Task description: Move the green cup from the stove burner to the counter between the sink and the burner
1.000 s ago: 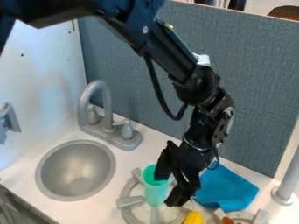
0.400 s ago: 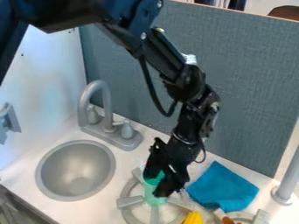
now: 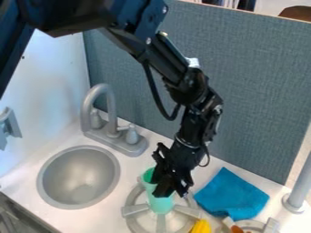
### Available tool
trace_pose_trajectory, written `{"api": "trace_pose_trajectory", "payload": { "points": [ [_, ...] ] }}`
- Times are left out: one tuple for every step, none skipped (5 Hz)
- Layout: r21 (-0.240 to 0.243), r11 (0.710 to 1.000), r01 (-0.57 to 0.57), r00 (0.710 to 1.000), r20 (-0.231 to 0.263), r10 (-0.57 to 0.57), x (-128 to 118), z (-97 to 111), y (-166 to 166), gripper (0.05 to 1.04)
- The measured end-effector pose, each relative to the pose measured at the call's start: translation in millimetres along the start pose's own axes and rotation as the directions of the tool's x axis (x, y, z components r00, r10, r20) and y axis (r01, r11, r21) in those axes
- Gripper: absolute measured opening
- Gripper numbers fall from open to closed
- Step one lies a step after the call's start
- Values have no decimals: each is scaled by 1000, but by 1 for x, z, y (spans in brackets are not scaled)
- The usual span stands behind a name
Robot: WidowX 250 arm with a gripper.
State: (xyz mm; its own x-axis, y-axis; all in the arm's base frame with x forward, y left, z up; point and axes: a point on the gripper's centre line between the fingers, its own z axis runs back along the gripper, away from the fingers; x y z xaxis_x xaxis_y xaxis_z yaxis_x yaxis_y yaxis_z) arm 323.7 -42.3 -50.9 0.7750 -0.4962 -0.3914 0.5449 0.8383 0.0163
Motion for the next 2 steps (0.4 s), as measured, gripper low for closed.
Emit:
{"api": "trace_pose_trajectory", "payload": {
  "points": [
    [-7, 1000, 3, 1000, 3, -3, -4, -2, -4, 144],
    [27, 999, -27, 997, 66, 25, -24, 27, -6, 130]
  ]
}}
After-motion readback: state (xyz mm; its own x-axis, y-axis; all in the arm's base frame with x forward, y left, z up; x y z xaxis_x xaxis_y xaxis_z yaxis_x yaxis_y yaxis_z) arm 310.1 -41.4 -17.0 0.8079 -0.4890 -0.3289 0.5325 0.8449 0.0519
